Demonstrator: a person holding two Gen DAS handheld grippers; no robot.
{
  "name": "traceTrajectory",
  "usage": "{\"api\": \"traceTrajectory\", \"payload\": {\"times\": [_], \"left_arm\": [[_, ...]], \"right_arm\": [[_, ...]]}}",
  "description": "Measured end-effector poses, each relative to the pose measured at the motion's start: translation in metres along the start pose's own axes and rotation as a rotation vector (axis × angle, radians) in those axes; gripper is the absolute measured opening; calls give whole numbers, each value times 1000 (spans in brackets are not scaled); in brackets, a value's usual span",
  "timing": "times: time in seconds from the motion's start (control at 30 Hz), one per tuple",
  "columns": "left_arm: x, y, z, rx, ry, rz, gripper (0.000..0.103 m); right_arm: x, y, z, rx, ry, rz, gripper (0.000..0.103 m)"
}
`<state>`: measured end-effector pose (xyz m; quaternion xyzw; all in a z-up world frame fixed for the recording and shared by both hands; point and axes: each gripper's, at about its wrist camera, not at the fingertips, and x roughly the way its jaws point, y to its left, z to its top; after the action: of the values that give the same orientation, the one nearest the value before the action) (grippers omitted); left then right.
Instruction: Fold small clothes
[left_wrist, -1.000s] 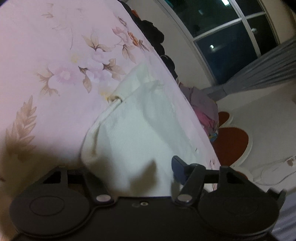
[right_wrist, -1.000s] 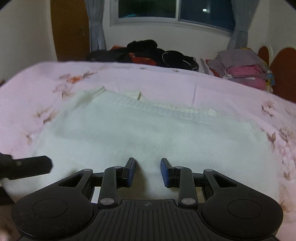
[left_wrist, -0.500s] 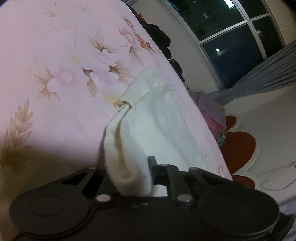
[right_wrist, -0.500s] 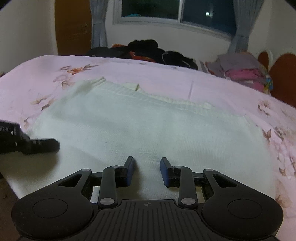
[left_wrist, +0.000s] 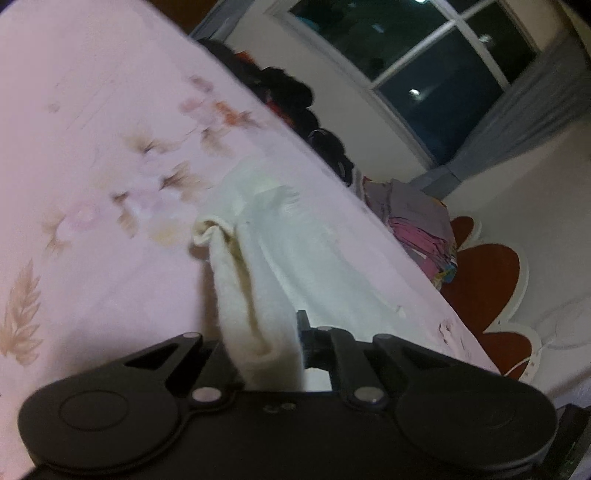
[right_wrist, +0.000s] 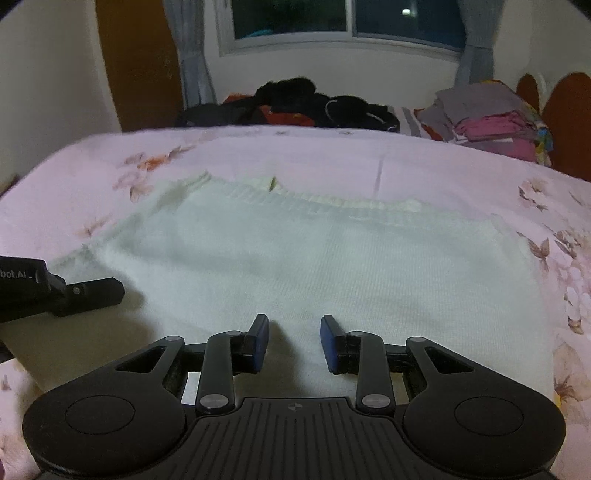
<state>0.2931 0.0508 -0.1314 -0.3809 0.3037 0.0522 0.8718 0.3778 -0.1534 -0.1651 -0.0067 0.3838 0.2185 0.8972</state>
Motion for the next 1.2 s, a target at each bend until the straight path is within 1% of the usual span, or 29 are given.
{"api": "traceTrajectory", "payload": {"times": [0.2,0.27,0.4,0.53,0.63,0.73,0.8,0.83,0.9,0.97,1.07,1.1,1.2], "left_arm": [[-3,-40,-4,123,-24,-22,7],[-1,-57,-8,186,-27,-34,7],[8,-97,-25,312,-7,-79,7],[24,-130,-55,442,54,-128,7],[35,-148,-83,542,105,-155,7],[47,-159,-115,660,179,-158,7],[52,-163,-132,744,186,-130,8],[54,-164,-138,778,197,-122,11],[54,-163,-144,800,217,-129,16],[50,-164,-152,848,218,-135,17],[47,-159,-163,860,256,-154,17],[46,-157,-167,866,268,-160,18],[38,-154,-178,925,259,-163,18]], "right_arm": [[-29,-29,1,77,-36,-1,31],[-40,-41,1,102,-47,-6,31],[-61,-65,-7,148,-61,-19,31],[-77,-91,-15,210,-69,-38,31],[-90,-112,-25,270,-73,-50,31],[-100,-128,-32,317,-78,-52,31],[-107,-136,-35,338,-84,-52,31],[-110,-139,-37,347,-89,-50,31],[-114,-144,-38,361,-95,-42,31],[-117,-149,-38,379,-104,-33,31],[-118,-151,-35,411,-116,-9,31],[-119,-151,-33,421,-118,15,31],[-113,-150,-27,435,-113,87,31]]}}
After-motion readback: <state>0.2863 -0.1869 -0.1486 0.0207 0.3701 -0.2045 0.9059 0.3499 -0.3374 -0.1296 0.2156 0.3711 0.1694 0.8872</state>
